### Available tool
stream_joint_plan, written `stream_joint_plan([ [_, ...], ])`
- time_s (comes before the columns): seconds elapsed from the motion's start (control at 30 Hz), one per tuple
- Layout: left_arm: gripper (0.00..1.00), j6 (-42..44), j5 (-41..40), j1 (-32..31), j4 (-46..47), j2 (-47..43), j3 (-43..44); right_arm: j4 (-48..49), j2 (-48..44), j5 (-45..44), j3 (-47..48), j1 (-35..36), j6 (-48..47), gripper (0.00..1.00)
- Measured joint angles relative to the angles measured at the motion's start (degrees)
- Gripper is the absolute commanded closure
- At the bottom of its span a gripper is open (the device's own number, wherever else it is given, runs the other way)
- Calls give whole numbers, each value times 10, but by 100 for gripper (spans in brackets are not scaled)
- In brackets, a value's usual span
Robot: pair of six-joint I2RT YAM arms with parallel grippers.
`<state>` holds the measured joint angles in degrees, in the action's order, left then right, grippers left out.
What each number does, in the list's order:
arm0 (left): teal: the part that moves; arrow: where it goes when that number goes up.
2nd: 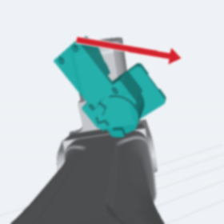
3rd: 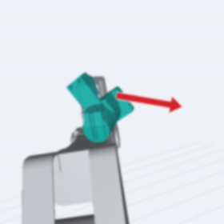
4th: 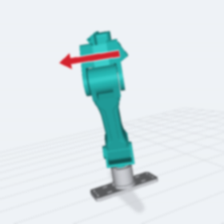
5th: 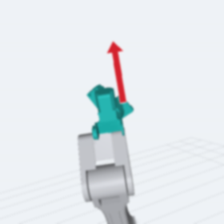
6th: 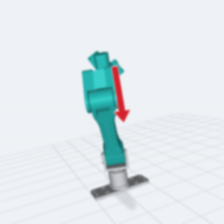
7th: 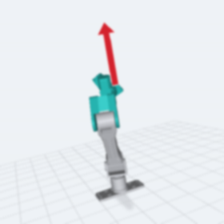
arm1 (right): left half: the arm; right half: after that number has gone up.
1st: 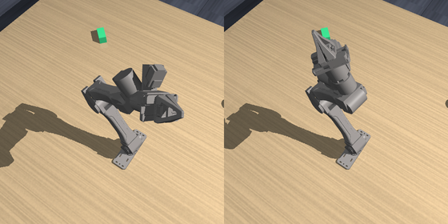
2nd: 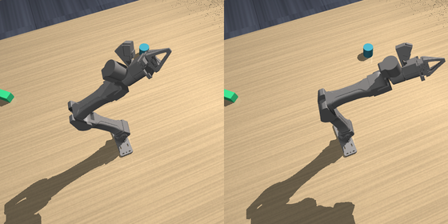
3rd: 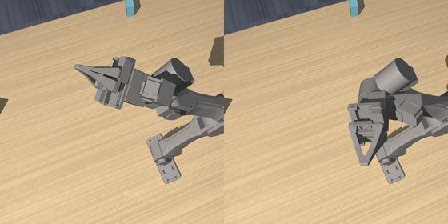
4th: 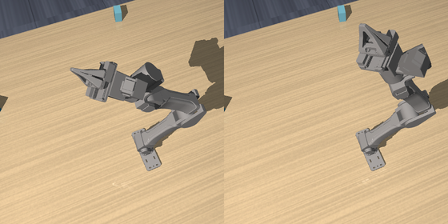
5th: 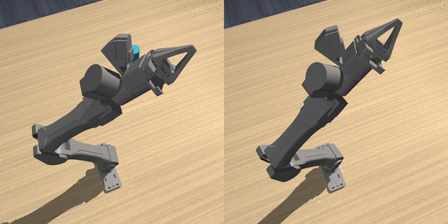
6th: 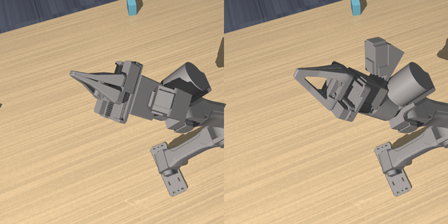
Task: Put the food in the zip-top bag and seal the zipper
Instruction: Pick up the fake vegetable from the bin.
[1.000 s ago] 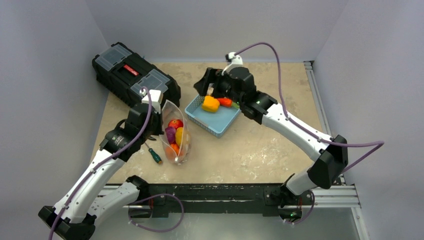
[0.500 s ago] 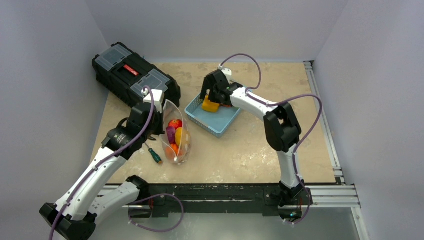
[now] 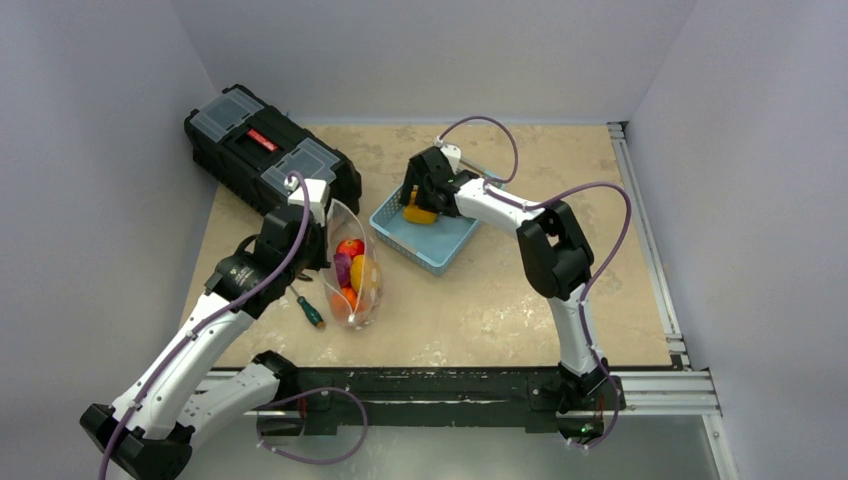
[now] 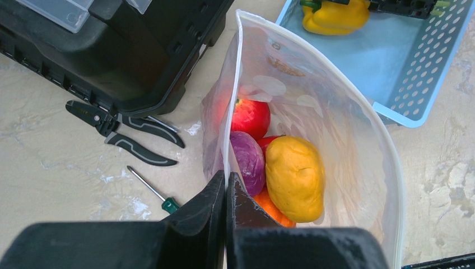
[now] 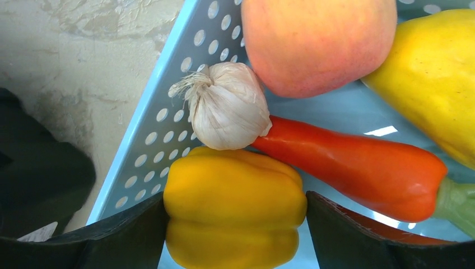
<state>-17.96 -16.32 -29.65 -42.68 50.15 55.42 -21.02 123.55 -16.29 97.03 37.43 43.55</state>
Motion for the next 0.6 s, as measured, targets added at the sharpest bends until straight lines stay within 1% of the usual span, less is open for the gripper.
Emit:
stream_joint_plan([
  [0.07,100,0,0,0,0,2,0,6,0,8,-3,0,-2,24],
  [0.17,100,0,0,0,0,2,0,18,0,10,-9,0,-6,36],
  [0.33,100,0,1,0,0,2,0,32,-9,13,-24,0,-13,51],
  [0.4,100,0,2,0,0,1,0,33,-22,12,-39,0,-16,59],
  [0.43,100,0,3,0,0,1,0,31,-31,11,-49,0,-19,64],
  [0.47,100,0,3,0,0,1,0,28,-42,9,-58,0,-22,74],
  [0.5,100,0,3,0,0,1,0,26,-54,8,-67,0,-25,90],
  [0.53,100,0,4,0,0,1,0,26,-69,7,-77,0,-28,99],
  [0.6,100,0,6,0,0,0,0,26,-110,7,-100,0,-36,100],
])
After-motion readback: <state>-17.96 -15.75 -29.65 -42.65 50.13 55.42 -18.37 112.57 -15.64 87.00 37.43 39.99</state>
